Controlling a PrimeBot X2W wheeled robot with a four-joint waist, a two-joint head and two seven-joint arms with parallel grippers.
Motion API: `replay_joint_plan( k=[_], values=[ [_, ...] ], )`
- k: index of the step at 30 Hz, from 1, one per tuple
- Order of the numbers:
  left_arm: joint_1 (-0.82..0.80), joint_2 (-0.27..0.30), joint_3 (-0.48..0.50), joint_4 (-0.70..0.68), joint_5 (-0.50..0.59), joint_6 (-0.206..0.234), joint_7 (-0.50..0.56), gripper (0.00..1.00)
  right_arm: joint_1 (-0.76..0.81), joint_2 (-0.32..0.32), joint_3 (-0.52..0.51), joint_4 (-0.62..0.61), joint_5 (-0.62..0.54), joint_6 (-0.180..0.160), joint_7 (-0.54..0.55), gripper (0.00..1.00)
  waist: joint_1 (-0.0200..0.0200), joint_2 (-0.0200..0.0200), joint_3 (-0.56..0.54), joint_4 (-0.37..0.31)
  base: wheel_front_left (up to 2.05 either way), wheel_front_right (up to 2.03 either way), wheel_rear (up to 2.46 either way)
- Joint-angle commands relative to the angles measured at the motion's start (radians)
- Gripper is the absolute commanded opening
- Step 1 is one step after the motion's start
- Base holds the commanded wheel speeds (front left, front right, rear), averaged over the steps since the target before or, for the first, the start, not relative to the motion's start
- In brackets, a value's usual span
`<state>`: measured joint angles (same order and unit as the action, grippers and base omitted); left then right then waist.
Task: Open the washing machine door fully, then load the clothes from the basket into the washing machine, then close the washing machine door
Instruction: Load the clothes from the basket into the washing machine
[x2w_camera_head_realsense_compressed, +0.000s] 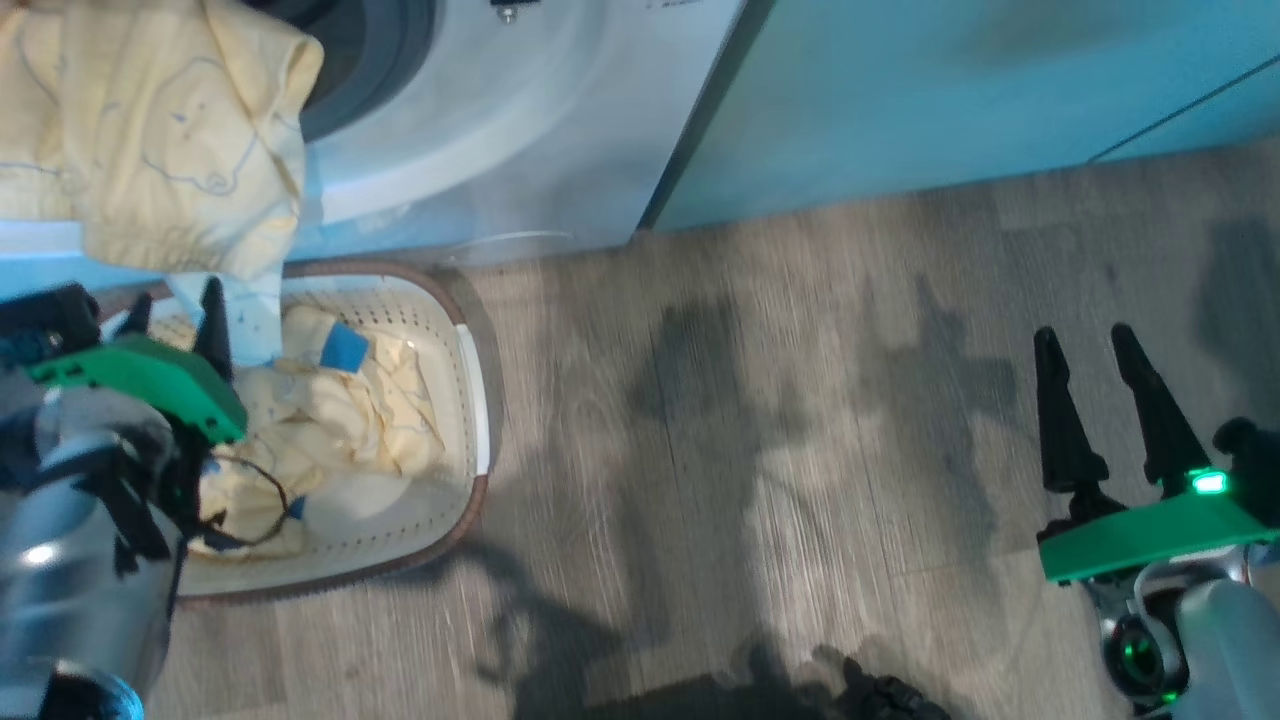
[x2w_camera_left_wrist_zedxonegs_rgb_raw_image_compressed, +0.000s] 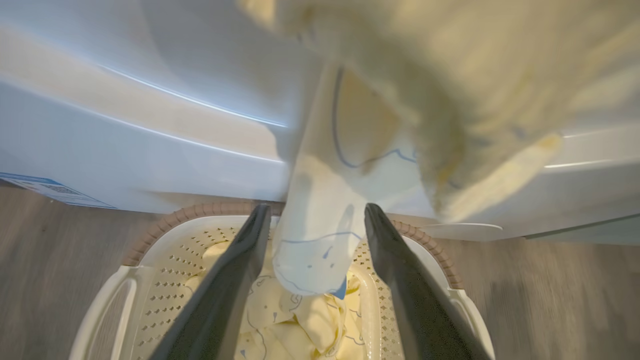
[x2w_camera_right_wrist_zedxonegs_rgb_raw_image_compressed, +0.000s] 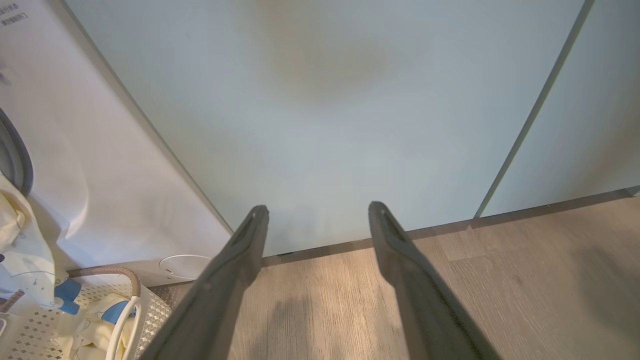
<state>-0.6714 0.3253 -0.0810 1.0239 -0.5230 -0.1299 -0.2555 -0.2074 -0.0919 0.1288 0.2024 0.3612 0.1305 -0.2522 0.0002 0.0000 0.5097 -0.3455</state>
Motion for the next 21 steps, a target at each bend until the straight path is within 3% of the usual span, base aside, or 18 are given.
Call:
replay_joint_plan(
  k=[1, 15, 17, 19, 20, 21],
  values=[
    [-0.039, 0.057, 0.008, 0.005, -0.015, -0.001, -0.006, 1.0, -0.018, -0.011, 0.016, -0.032, 0.008, 0.0, -0.01, 1.0, -0.0002, 0.0, 0.032, -0.002, 0.0, 0.0, 0.0],
    [-0.145, 0.12, -0.204, -0.005, -0.139, -0.001, -0.002, 1.0, -0.061, -0.016, 0.024, -0.038, 0.01, 0.0, -0.01, 1.0, -0.0002, 0.0, 0.102, 0.008, 0.0, 0.0, 0.0],
    [-0.148, 0.132, -0.242, -0.021, -0.153, -0.001, -0.003, 0.46, -0.064, -0.016, 0.026, -0.036, 0.01, 0.0, -0.01, 1.0, -0.0002, 0.0, 0.104, 0.009, 0.0, 0.0, 0.0],
    [-0.147, 0.144, -0.276, -0.041, -0.165, -0.001, -0.005, 0.21, -0.065, -0.016, 0.029, -0.034, 0.011, 0.0, -0.01, 1.0, -0.0002, 0.0, 0.102, 0.008, 0.0, 0.0, 0.0],
    [-0.145, 0.149, -0.292, -0.054, -0.172, -0.001, -0.005, 0.0, -0.064, -0.016, 0.029, -0.033, 0.011, 0.0, -0.01, 1.0, -0.0002, 0.0, 0.1, 0.007, 0.0, 0.0, 0.0],
    [-0.142, 0.158, -0.298, -0.073, -0.177, -0.001, -0.006, 0.0, -0.064, -0.015, 0.029, -0.032, 0.012, 0.0, -0.01, 1.0, -0.0002, 0.0, 0.097, 0.006, 0.0, 0.0, 0.0]
  ],
)
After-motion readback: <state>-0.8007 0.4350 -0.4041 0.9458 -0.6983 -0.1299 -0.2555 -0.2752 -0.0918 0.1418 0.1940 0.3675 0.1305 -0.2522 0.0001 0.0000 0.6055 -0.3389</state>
